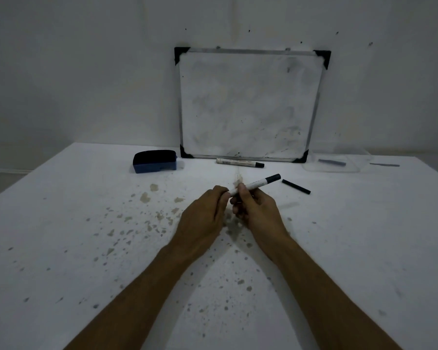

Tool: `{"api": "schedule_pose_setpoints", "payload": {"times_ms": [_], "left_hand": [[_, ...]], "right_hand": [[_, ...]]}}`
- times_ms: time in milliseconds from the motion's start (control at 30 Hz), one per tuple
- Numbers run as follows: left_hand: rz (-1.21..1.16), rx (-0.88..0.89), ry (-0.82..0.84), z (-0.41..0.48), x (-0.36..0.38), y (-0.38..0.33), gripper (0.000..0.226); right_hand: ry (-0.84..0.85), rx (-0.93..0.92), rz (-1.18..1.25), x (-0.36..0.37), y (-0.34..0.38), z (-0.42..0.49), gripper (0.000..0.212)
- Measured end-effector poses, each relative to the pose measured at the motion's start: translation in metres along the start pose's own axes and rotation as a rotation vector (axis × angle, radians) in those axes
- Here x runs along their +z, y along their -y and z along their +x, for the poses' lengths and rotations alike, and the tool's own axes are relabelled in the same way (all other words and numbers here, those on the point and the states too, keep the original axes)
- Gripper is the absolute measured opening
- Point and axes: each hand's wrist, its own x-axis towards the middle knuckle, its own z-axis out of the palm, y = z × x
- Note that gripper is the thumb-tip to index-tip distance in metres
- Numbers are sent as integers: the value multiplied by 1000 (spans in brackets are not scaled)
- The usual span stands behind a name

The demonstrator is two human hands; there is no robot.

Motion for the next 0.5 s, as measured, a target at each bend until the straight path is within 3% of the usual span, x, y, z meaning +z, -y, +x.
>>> {"api": "schedule_pose_setpoints", "payload": {"times_ms": [100,167,233,300,367,500], "left_hand": [[162,118,-61,3,2,3,34],[126,71,-77,3,7,1,36],[-98,-177,26,6,10,-6,42],[-476,-470,122,14,5,-11,49],[-680,-584,170,19,-2,-12,51],[-292,-300,122,4,-3,-6,44]], "right_hand": [[-12,37,15,3,0,-1,44],[-13,52,66,6,0,0,41],[-19,26,87,8,-1,1,37],[-19,-51,67,10,-2,2,39],[-15,-120,32,11,-2,4,44],[-17,-122,26,11,-6,7,47]]}}
